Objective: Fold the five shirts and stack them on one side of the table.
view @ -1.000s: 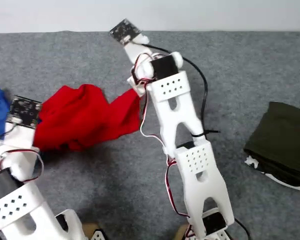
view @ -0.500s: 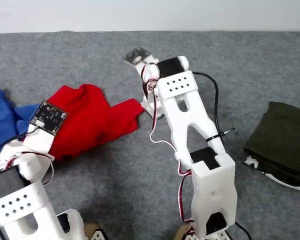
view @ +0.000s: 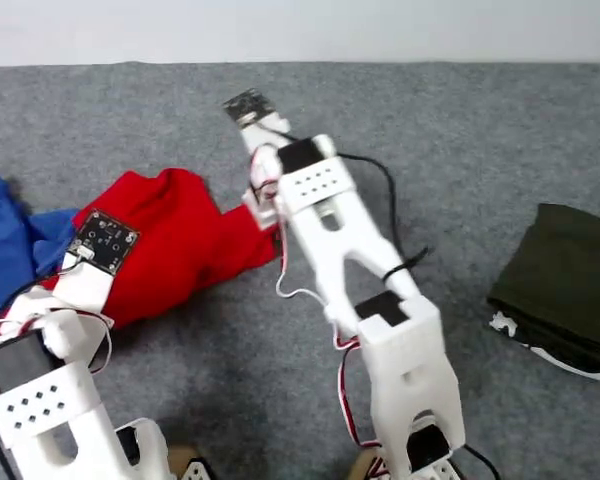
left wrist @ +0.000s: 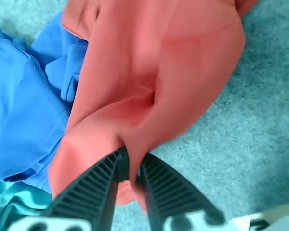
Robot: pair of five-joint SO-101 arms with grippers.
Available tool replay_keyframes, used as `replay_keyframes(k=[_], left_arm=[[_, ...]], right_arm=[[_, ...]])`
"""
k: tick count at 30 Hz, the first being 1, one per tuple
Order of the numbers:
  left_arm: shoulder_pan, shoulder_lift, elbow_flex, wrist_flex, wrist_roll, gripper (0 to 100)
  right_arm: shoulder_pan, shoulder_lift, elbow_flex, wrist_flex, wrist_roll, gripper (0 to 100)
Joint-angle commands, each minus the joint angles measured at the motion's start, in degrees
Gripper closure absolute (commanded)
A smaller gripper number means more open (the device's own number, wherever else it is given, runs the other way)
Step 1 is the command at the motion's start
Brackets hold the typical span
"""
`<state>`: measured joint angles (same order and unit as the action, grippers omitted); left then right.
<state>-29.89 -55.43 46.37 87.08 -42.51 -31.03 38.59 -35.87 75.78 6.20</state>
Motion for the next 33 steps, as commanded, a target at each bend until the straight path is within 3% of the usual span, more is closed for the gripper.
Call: replay_keyframes(k=[1,11,21,33], left_arm=[[0.18,-0.88,-0.22,-0.09,-0.79,100],[0.18,-0.88,-0.22,-0.09,-0.79,100],[0.18,-0.88,-0.31,-0.79,-0.88,100],[0.09,-0.97,-11.21,-1.67,1.93,100]], right_arm=[[-2.86,1.45,-0.53,-4.18,-0.79,68.0],[-1.8,10.15,-2.73,-6.9,-0.79,71.5],[-1.36,17.98,-25.67,9.45,9.14,98.9],[-0.4,18.77,-52.75,27.21,10.9,98.7]])
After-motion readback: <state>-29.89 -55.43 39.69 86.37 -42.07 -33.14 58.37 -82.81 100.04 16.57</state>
